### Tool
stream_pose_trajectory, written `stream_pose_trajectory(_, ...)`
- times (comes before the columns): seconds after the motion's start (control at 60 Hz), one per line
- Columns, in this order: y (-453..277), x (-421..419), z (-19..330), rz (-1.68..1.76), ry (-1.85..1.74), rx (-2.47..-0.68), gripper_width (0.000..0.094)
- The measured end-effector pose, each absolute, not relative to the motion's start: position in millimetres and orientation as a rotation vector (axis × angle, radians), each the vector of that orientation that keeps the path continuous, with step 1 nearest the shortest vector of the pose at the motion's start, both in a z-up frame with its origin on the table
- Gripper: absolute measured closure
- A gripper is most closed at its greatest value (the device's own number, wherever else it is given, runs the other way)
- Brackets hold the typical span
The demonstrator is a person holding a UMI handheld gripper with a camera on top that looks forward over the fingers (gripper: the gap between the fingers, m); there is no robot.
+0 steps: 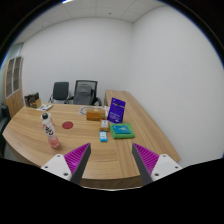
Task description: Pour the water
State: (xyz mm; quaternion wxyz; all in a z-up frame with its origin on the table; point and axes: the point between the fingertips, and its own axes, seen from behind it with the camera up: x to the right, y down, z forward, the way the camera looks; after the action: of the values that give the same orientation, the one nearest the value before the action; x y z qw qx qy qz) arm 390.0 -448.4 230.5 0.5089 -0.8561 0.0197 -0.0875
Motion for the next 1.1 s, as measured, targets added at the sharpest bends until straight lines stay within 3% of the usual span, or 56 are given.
stream_pose_trajectory(0.267, -444, 360, 197, -0.213, 0.024, -2.096, 0.0079)
stream_pose_trajectory(0.55, -418, 229, 133, -0.101, -0.033, -2.101, 0.0074)
stream_pose_trajectory(0.8, -349, 117, 103, -0.053, -0.025, -2.031, 0.0077)
stream_pose_trajectory(1.1, -255, 94, 67, -0.085, -0.003, -1.965, 0.0133)
